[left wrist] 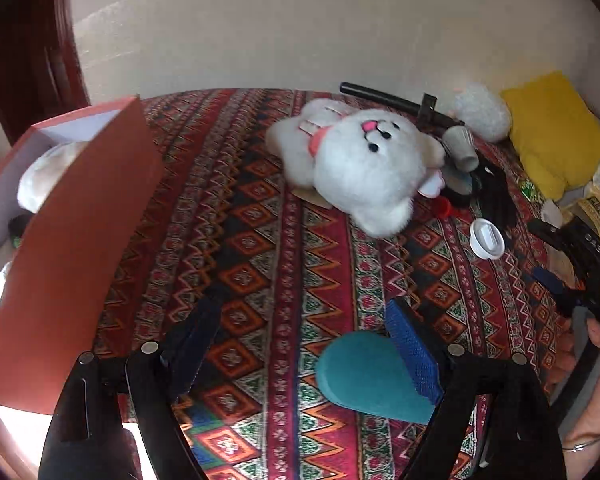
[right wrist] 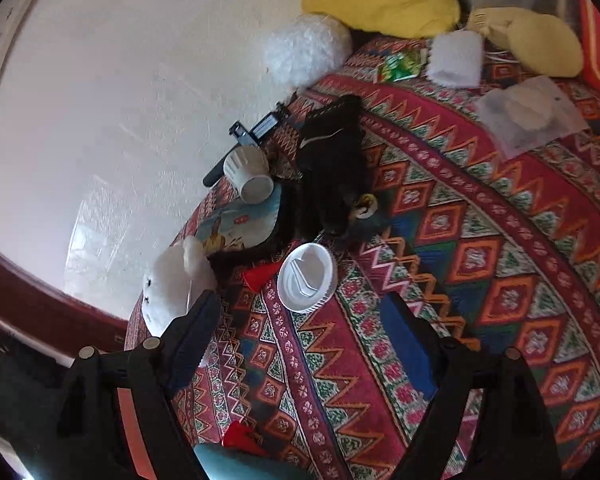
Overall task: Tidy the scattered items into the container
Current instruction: 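Grasp the red cup with left while right reaches for the white lid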
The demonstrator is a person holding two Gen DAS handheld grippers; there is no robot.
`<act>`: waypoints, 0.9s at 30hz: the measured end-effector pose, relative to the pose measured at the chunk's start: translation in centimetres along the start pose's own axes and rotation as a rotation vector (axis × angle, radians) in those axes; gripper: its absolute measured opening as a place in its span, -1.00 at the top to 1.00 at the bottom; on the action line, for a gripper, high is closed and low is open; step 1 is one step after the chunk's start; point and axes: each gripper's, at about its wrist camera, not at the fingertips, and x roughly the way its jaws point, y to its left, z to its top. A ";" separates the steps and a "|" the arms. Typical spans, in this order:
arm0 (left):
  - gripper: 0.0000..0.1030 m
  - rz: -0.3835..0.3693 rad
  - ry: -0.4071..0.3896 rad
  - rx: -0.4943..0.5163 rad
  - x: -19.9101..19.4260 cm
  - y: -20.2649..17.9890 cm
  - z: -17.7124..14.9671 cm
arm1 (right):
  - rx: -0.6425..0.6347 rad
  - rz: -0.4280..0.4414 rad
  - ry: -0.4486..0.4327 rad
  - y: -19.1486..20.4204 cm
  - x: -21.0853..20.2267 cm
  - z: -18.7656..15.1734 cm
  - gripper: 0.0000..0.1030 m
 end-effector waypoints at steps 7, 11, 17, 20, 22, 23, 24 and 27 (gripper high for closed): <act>-0.64 0.010 0.062 0.173 2.7 -3.6 -0.6 | -0.164 -0.157 0.084 2.3 7.2 0.3 -0.44; -0.64 0.003 0.110 0.316 5.0 -6.5 -0.4 | -0.108 -0.120 0.118 0.5 7.8 0.6 0.33; -0.25 -0.060 0.251 0.340 10.5 -8.6 -1.6 | -0.073 -0.023 0.100 0.4 5.6 1.5 0.33; 0.61 -0.079 0.229 0.315 9.4 -8.5 -1.5 | -0.070 0.000 0.092 0.9 5.0 1.6 0.33; 0.61 -0.126 0.241 0.245 8.6 -7.4 -1.1 | -0.067 0.012 0.094 1.2 5.0 1.7 0.33; 0.61 -0.145 0.240 0.211 8.1 -6.6 -1.0 | -0.064 0.019 0.096 1.3 5.1 1.8 0.34; 0.61 -0.156 0.234 0.178 7.6 -5.9 -0.8 | -0.058 0.025 0.097 1.3 5.2 1.9 0.35; 0.61 -0.199 0.196 0.090 5.3 -3.9 0.0 | -0.041 0.057 0.100 1.3 4.9 1.7 0.58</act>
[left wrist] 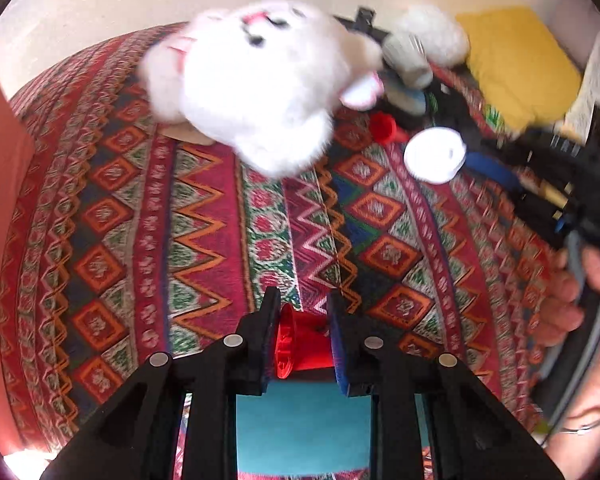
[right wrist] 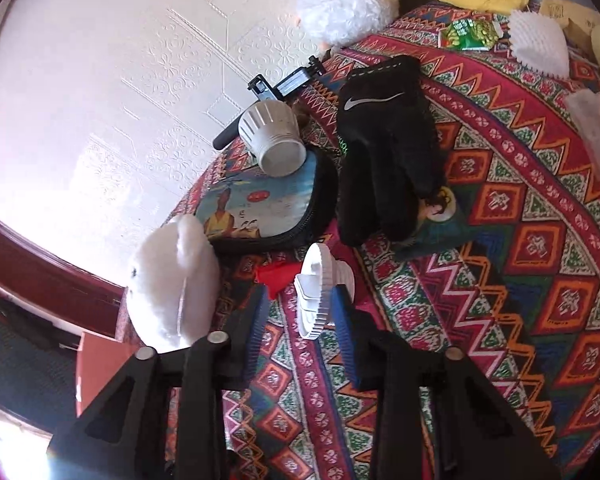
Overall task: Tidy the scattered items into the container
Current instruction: 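Grasp the red cup with left while right reaches for the white lid, then carry the red cup toward the box with left while right grasps the white lid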
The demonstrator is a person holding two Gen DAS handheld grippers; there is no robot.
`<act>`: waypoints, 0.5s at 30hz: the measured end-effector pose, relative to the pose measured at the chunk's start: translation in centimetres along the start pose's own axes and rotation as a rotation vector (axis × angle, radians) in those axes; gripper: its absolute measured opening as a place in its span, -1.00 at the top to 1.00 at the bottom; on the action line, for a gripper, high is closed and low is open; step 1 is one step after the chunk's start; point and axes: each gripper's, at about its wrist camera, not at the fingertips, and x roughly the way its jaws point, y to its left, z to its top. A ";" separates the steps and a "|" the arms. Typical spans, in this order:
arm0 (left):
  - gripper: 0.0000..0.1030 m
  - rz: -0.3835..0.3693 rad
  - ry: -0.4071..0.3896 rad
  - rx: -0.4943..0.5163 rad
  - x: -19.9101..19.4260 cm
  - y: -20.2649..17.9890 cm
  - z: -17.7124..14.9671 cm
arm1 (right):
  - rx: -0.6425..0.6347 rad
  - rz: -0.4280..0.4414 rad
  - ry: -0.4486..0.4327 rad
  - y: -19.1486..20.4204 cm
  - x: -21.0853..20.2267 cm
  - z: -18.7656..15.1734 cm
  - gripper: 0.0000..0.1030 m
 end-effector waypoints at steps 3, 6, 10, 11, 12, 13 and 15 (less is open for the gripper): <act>0.61 -0.028 -0.067 -0.021 -3.4 0.8 0.4 | 0.004 0.023 -0.005 0.1 -0.3 -0.1 0.79; 0.61 -0.073 -0.100 -0.058 -5.6 2.3 0.9 | 0.003 0.015 -0.001 0.1 -0.5 -0.3 0.80; 0.61 -0.087 -0.105 -0.116 -6.0 4.0 1.3 | 0.053 -0.035 0.023 -1.0 0.3 -0.8 0.37; 0.61 -0.094 -0.106 -0.132 -6.0 4.3 1.2 | 0.057 -0.025 0.014 -1.0 0.4 -0.9 0.10; 0.61 -0.102 -0.109 -0.144 -5.8 4.3 1.1 | 0.044 -0.021 -0.005 -0.7 0.3 -0.9 -0.07; 0.61 -0.107 -0.114 -0.152 -6.0 4.5 1.2 | 0.014 -0.053 -0.023 -0.1 0.3 -0.9 -0.45; 0.61 -0.106 -0.139 -0.161 -6.7 4.7 1.0 | -0.071 -0.184 -0.079 1.3 0.0 -1.0 -0.65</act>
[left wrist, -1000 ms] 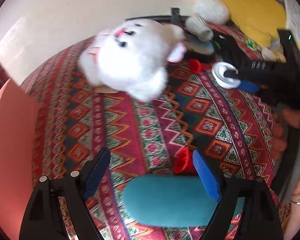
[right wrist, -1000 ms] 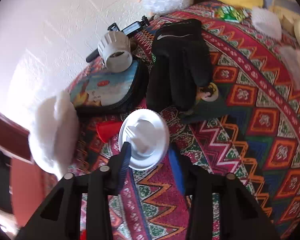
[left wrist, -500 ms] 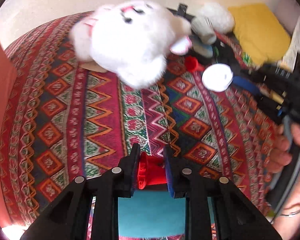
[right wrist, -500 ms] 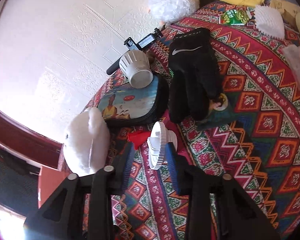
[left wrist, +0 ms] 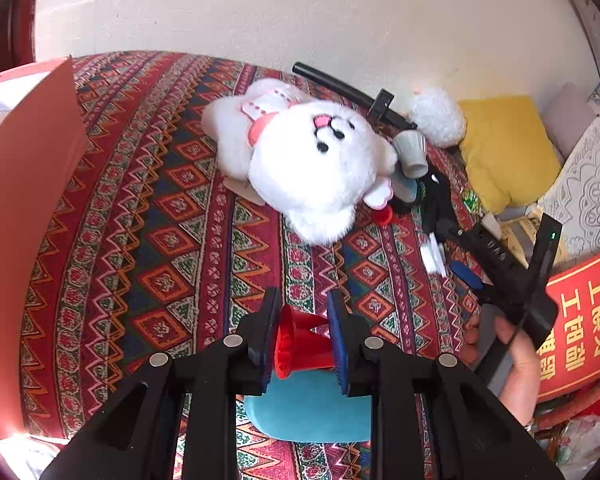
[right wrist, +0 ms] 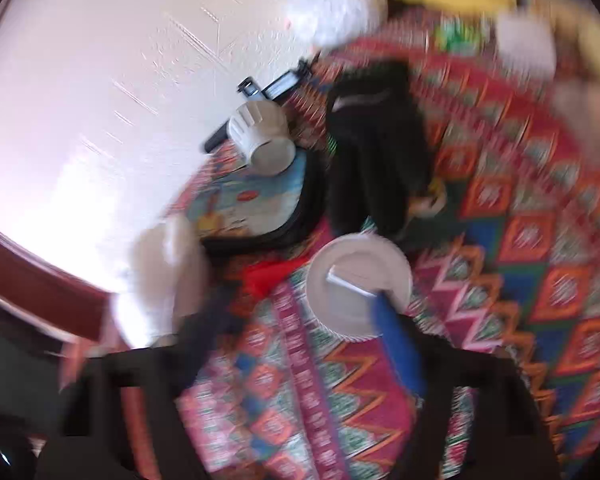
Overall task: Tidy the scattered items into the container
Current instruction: 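Carry the red cup toward the box with left while right grasps the white lid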
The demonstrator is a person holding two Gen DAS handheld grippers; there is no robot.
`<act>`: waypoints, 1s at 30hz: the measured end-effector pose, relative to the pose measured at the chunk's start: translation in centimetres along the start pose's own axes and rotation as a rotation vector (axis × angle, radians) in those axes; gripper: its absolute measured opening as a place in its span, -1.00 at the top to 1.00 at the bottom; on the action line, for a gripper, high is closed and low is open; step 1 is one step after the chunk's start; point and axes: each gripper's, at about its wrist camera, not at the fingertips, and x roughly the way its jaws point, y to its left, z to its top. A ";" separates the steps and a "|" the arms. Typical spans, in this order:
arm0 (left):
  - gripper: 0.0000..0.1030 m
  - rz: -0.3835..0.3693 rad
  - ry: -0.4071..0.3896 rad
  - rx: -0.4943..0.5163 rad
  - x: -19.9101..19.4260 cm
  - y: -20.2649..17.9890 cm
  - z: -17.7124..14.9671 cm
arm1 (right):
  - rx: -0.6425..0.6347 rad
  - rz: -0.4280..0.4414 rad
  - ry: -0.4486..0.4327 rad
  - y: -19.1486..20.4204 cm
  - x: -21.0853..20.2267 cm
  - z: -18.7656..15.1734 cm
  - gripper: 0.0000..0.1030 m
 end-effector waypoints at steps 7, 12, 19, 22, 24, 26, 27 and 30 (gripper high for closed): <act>0.61 -0.021 -0.101 -0.077 -4.1 2.4 1.0 | 0.000 -0.120 -0.001 -1.4 0.9 0.7 -0.73; 0.61 -0.017 -0.212 -0.125 -8.8 4.9 1.7 | -0.035 -0.114 0.051 -1.9 3.2 0.4 -0.81; 0.61 0.026 -0.348 -0.219 -15.3 11.0 1.3 | -0.063 -0.061 0.079 -1.4 3.1 0.7 -0.14; 0.61 0.044 -0.411 -0.254 -18.4 14.0 0.8 | -0.010 0.010 0.075 -1.5 2.5 0.9 -0.14; 0.61 0.076 -0.456 -0.279 -20.3 16.3 0.5 | -0.003 0.037 0.057 -0.8 1.7 0.9 -0.14; 0.60 0.197 -0.508 -0.309 -22.0 19.2 0.1 | -0.021 0.062 0.030 0.7 0.4 0.7 -0.14; 0.49 0.293 -0.510 -0.325 -22.4 20.7 -0.1 | -0.034 0.078 0.014 1.6 -0.4 0.5 -0.14; -0.28 0.497 -0.450 -0.439 -23.1 26.3 -1.4 | -0.094 0.154 -0.047 5.6 -3.8 -0.4 -0.14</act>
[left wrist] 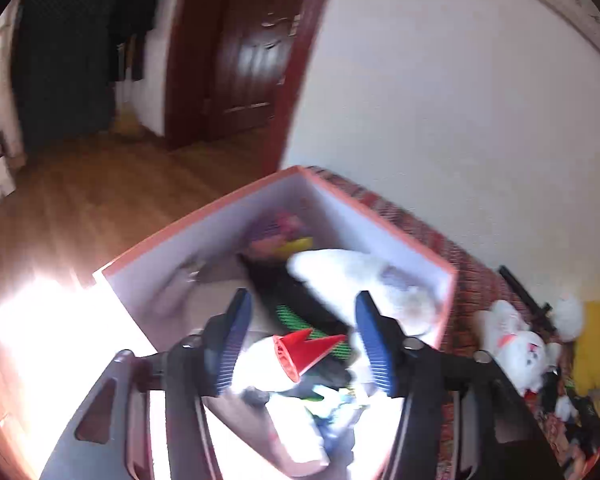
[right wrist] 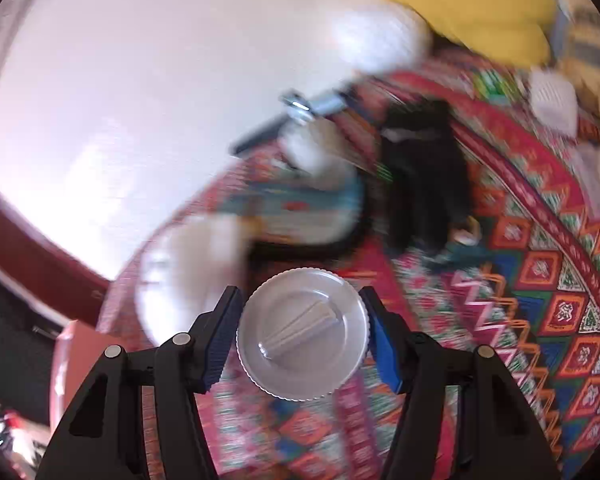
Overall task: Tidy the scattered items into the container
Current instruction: 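Carry the red cup toward the box with left while right grasps the white lid, then drop the red cup into the box with left while right drops the white lid in, then grasp the teal case with left while right grasps the red cone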
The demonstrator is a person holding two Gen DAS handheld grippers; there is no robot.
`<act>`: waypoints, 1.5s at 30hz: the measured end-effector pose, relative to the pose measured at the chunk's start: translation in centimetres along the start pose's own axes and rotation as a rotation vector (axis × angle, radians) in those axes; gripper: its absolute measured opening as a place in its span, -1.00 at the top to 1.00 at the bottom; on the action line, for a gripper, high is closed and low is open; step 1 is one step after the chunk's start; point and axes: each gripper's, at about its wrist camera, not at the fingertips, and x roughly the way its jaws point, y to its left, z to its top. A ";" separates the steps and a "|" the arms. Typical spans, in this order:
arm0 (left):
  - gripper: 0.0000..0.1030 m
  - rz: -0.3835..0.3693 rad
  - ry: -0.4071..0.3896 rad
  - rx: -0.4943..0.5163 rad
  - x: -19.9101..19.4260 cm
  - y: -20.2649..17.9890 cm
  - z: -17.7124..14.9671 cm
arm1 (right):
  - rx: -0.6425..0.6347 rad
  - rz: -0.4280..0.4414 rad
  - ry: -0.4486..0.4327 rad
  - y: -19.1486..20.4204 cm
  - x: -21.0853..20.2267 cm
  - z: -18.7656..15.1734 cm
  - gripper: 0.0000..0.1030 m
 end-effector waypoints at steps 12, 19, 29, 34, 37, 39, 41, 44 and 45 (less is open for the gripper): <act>-0.42 0.011 -0.013 -0.322 -1.7 13.2 1.4 | -0.498 0.479 -0.115 27.4 -12.0 -9.4 -0.14; -0.42 -0.012 -0.054 -0.310 -3.6 13.3 2.0 | -0.592 0.594 -0.061 40.2 -10.3 -12.4 -0.61; -0.43 -0.049 -0.072 -0.289 -4.6 11.3 1.8 | -0.571 0.493 -0.191 32.9 -14.2 -10.4 -0.62; -0.44 -0.096 -0.050 -0.193 -4.3 6.3 0.8 | -0.278 0.272 -0.210 19.4 -12.4 -5.6 -0.63; -0.45 -0.131 -0.022 -0.119 -4.0 2.1 -0.3 | -0.053 0.157 -0.211 10.0 -10.6 -3.9 -0.63; -0.46 -0.158 0.005 -0.066 -3.4 -1.1 -1.3 | 0.080 0.100 -0.179 4.5 -9.0 -3.0 -0.63; -0.47 -0.184 0.035 -0.009 -2.7 -4.3 -2.5 | 0.172 0.083 -0.125 0.1 -6.9 -2.0 -0.63; -0.47 -0.210 0.078 0.063 -1.6 -8.4 -4.2 | 0.183 0.049 -0.012 -2.7 -2.5 -0.8 -0.60; -0.47 -0.215 0.087 0.087 -1.2 -9.7 -4.6 | 0.149 0.031 0.034 -2.7 -0.9 -0.4 -0.58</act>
